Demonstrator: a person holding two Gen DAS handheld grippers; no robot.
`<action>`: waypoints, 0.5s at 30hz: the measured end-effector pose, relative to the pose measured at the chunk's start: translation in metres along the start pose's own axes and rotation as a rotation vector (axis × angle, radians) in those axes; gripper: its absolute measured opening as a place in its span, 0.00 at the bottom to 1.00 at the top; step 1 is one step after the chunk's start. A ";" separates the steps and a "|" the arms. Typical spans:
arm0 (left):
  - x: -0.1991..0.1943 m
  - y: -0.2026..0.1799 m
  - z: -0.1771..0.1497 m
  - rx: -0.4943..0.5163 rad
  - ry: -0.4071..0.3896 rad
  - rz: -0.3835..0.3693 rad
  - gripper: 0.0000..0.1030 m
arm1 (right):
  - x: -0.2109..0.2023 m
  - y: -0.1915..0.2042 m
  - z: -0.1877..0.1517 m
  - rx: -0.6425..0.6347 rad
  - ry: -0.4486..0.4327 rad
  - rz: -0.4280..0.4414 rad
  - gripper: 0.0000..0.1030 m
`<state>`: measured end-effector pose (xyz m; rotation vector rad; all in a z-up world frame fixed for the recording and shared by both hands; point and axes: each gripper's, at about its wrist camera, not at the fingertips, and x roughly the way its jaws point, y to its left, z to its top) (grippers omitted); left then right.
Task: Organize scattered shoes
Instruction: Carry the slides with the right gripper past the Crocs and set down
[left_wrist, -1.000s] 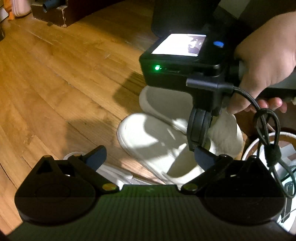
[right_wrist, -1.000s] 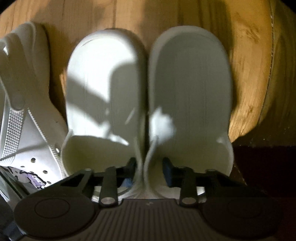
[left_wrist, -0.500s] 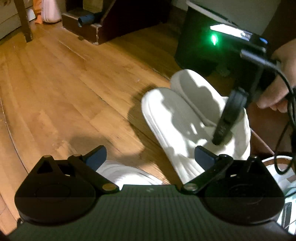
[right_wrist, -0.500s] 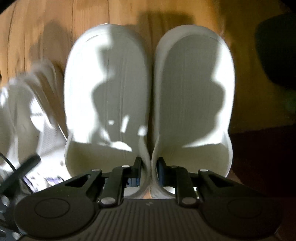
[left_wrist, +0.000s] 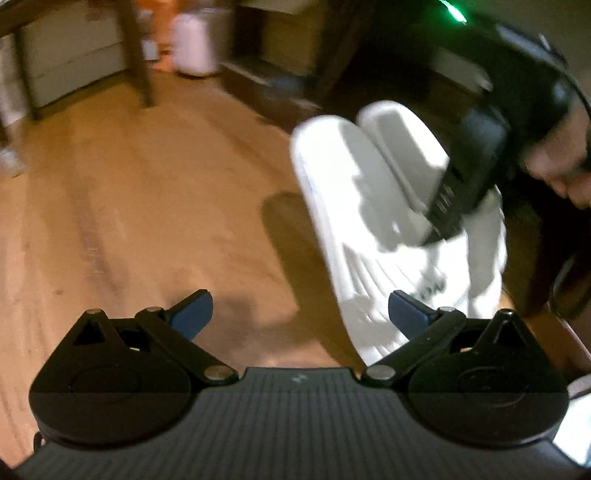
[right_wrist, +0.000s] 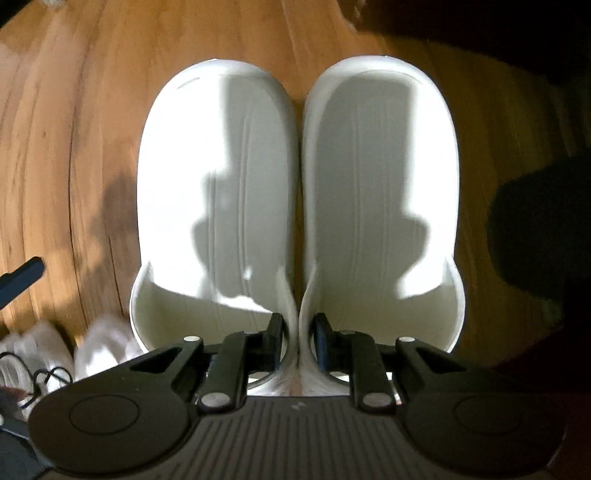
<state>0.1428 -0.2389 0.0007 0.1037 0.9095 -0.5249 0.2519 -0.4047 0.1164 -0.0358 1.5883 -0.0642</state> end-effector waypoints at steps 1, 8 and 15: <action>0.003 0.011 0.004 -0.034 0.004 0.012 1.00 | 0.000 0.009 0.012 -0.011 -0.003 0.004 0.17; 0.026 0.071 0.029 -0.154 -0.039 0.037 1.00 | 0.011 0.066 0.094 -0.064 -0.030 0.087 0.17; 0.065 0.110 0.028 -0.228 0.040 0.071 1.00 | 0.039 0.099 0.149 -0.080 -0.049 0.064 0.24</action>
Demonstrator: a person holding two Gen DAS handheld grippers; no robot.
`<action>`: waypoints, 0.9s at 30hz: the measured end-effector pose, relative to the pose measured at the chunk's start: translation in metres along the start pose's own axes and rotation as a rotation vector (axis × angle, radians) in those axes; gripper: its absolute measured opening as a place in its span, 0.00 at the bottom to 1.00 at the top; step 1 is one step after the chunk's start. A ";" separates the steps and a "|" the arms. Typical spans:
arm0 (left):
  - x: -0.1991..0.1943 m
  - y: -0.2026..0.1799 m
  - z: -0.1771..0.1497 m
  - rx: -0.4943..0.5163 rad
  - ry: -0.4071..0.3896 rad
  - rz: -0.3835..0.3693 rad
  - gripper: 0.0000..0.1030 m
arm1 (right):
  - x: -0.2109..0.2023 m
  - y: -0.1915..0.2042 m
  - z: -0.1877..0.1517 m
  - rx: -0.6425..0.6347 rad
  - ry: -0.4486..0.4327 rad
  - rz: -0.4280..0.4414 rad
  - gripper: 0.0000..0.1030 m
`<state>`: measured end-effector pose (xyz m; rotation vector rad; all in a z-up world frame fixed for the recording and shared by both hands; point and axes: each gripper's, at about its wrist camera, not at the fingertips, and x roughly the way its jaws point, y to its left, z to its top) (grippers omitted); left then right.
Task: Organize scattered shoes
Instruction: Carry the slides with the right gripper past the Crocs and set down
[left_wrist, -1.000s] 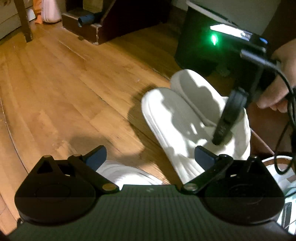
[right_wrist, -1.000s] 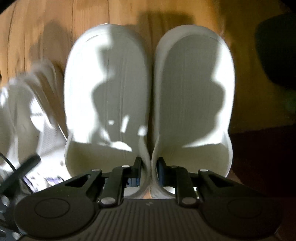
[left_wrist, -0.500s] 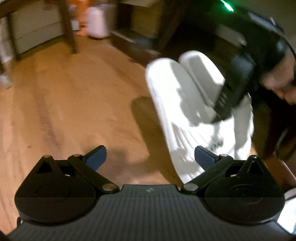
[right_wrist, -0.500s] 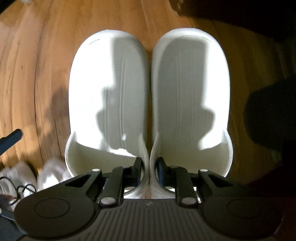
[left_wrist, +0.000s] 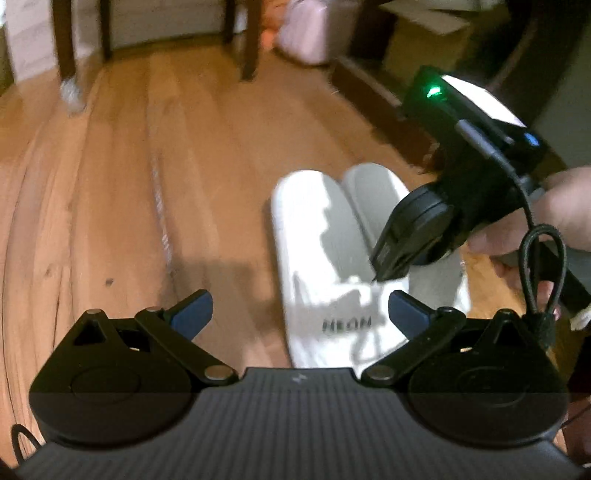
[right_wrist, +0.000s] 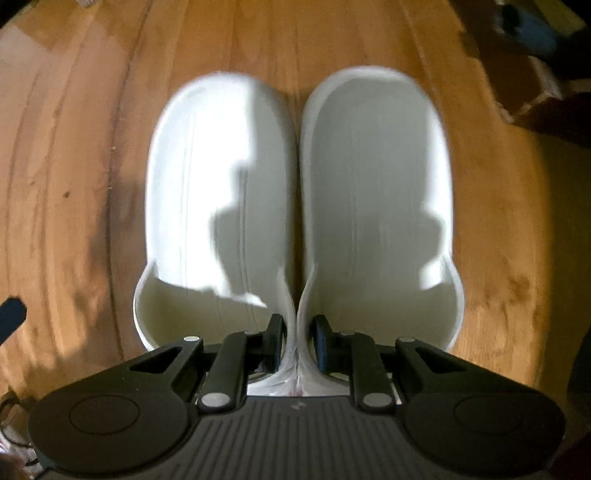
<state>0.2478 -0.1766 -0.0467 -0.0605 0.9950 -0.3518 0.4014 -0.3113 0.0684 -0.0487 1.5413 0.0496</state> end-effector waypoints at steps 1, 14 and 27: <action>0.005 0.005 0.001 -0.012 0.011 0.004 1.00 | 0.001 0.002 0.006 0.000 -0.019 -0.010 0.28; 0.027 0.004 -0.002 -0.125 0.189 -0.049 1.00 | 0.030 -0.021 -0.066 0.028 -0.317 0.032 0.81; -0.075 -0.040 -0.020 0.063 0.346 -0.093 1.00 | 0.000 -0.052 -0.136 0.100 -0.113 0.072 0.83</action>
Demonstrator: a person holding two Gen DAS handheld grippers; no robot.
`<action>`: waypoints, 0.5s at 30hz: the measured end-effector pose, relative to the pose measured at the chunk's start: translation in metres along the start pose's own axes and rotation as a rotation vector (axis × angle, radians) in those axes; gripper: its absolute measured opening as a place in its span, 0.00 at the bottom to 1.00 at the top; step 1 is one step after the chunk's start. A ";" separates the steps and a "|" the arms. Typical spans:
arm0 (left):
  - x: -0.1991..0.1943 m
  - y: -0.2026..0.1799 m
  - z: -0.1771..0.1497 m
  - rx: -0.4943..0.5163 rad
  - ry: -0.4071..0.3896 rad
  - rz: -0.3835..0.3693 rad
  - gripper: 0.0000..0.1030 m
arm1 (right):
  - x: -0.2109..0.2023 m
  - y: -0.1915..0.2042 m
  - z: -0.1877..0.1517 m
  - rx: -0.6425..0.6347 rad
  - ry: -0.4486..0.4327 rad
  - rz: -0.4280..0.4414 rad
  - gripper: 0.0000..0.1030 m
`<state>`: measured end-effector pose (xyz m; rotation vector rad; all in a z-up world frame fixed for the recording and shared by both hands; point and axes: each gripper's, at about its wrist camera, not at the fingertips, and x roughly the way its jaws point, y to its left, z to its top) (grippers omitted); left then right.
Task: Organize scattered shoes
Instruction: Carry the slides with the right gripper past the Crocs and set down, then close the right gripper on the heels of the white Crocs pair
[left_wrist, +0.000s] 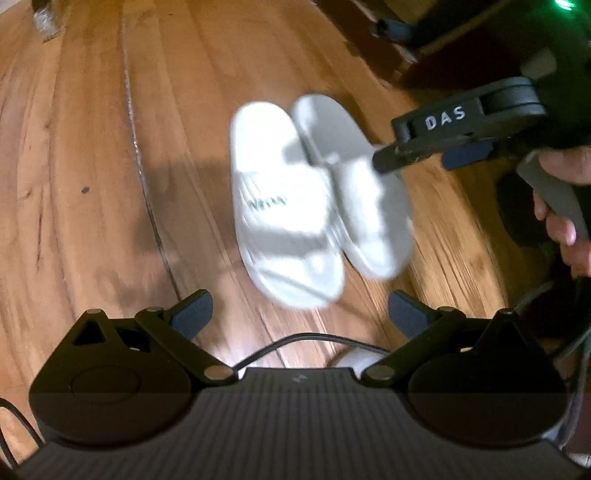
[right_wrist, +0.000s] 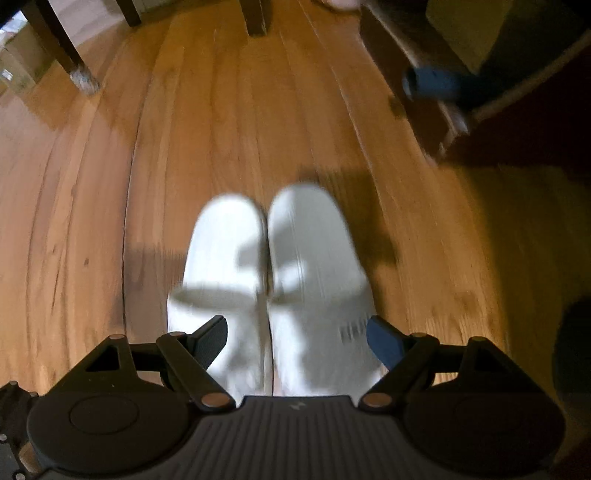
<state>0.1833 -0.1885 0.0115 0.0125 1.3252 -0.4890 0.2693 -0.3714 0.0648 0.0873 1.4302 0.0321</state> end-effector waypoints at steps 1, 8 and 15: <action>-0.006 -0.003 -0.006 0.022 0.009 0.004 1.00 | -0.002 0.001 -0.011 -0.011 0.065 0.020 0.83; -0.019 -0.019 -0.094 0.179 0.210 0.014 1.00 | -0.008 0.020 -0.099 -0.160 0.178 0.122 0.84; -0.003 -0.017 -0.151 0.202 0.324 -0.028 1.00 | 0.027 0.031 -0.184 -0.192 0.381 0.239 0.84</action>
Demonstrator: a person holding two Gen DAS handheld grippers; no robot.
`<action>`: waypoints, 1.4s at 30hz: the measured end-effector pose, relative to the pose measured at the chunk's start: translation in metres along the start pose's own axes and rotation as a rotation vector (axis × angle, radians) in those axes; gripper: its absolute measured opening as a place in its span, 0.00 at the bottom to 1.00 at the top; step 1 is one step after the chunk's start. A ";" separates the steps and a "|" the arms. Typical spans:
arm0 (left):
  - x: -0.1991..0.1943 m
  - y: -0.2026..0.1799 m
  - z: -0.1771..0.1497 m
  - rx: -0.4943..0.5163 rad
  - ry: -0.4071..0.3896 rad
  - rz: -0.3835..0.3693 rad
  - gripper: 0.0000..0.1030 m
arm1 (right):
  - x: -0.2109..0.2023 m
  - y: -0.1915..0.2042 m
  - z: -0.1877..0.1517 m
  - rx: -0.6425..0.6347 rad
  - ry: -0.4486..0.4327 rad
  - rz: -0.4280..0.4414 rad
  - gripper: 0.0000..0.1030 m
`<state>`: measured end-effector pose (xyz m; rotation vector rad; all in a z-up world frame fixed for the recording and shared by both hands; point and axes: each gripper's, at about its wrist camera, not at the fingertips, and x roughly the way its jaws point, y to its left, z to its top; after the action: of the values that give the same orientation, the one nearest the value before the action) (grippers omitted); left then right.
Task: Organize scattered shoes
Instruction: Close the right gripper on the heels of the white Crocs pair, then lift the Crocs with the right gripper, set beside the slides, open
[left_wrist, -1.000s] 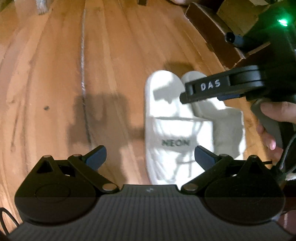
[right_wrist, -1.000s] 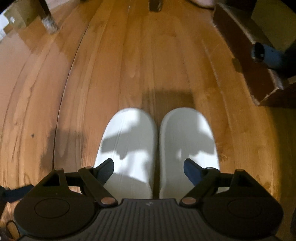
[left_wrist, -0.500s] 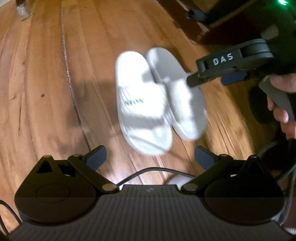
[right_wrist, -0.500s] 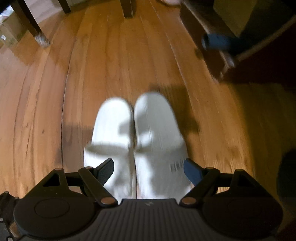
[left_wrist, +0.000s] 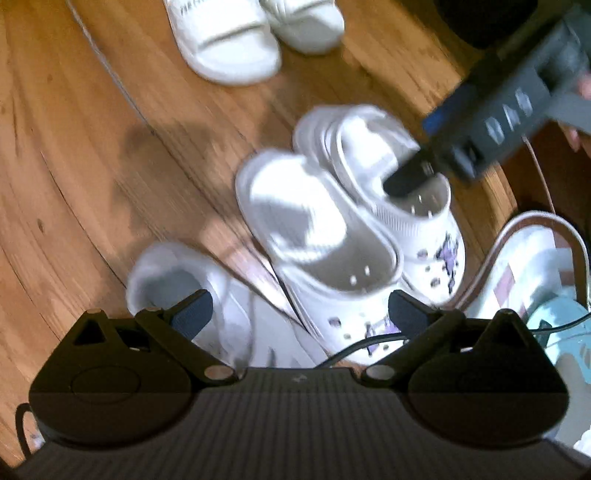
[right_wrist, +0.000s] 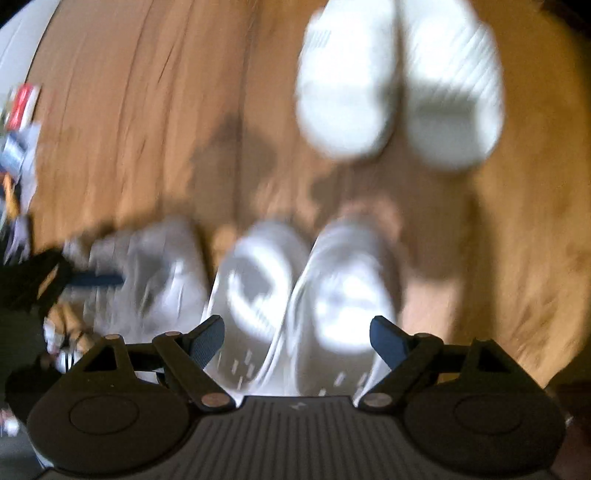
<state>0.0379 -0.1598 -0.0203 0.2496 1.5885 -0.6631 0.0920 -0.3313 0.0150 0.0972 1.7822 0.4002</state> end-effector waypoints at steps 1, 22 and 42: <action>0.002 -0.001 -0.005 0.010 -0.007 0.013 1.00 | 0.009 0.001 -0.005 0.002 0.021 0.005 0.84; 0.025 -0.035 -0.043 0.132 -0.160 0.102 1.00 | 0.108 0.016 -0.013 0.051 0.142 -0.085 0.40; -0.043 -0.025 -0.044 0.040 -0.414 0.244 1.00 | 0.059 0.046 -0.026 -0.002 -0.080 -0.134 0.21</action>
<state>-0.0060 -0.1467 0.0282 0.3084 1.1284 -0.5172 0.0457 -0.2774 -0.0202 -0.0077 1.6986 0.2978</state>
